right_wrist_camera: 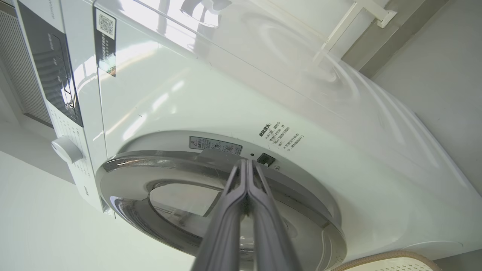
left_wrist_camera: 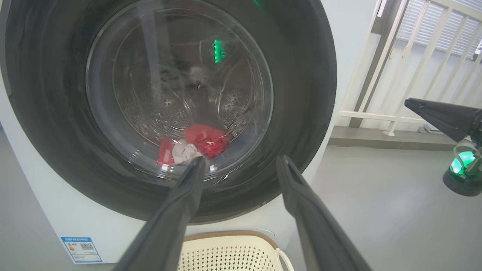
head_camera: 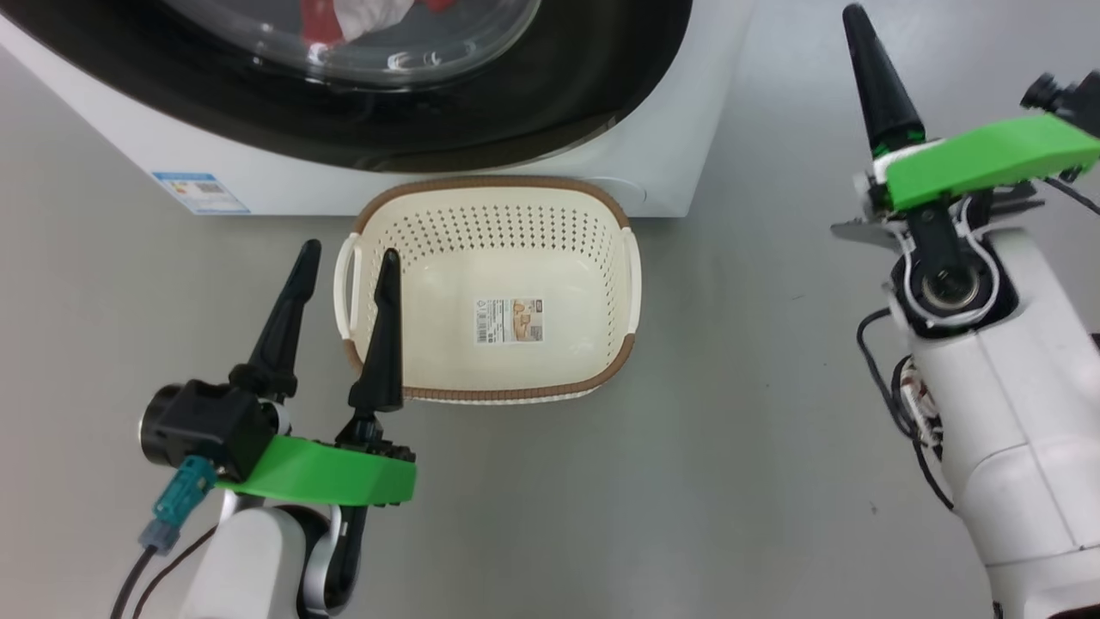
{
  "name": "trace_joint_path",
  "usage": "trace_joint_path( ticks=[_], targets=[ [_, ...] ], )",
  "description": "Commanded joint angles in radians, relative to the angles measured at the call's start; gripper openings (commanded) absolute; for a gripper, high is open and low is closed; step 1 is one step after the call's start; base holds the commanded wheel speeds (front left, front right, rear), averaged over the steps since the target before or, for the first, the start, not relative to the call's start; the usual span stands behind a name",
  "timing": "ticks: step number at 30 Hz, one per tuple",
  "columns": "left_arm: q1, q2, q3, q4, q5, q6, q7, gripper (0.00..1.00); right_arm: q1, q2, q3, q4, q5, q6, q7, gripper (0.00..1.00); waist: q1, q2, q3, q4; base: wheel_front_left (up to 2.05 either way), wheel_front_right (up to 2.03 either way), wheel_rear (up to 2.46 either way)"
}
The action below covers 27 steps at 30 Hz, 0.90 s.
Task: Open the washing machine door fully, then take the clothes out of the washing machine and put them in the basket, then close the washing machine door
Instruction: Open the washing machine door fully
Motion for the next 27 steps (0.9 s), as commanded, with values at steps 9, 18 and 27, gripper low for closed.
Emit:
trace_joint_path(
  ticks=[9,18,27],
  targets=[
    [-0.048,0.012,0.022,-0.031,0.004,-0.006,-0.008,1.0,-0.15,0.009,-0.065,0.047,0.251,-0.001,0.22,0.0,-0.0001,0.0,0.074,0.038,0.0,0.0,0.0],
    [-0.069,0.012,-0.006,-0.03,-0.014,0.003,-0.008,1.0,-0.243,-0.007,-0.059,0.112,0.282,-0.001,0.347,0.0,-0.0001,0.0,0.117,0.059,0.0,0.0,0.0],
    [-0.096,0.012,-0.026,-0.042,-0.032,0.008,-0.008,1.0,-0.338,-0.029,-0.086,0.144,0.315,-0.001,0.441,0.0,-0.0001,0.0,0.18,0.094,0.0,0.0,0.0]
  ],
)
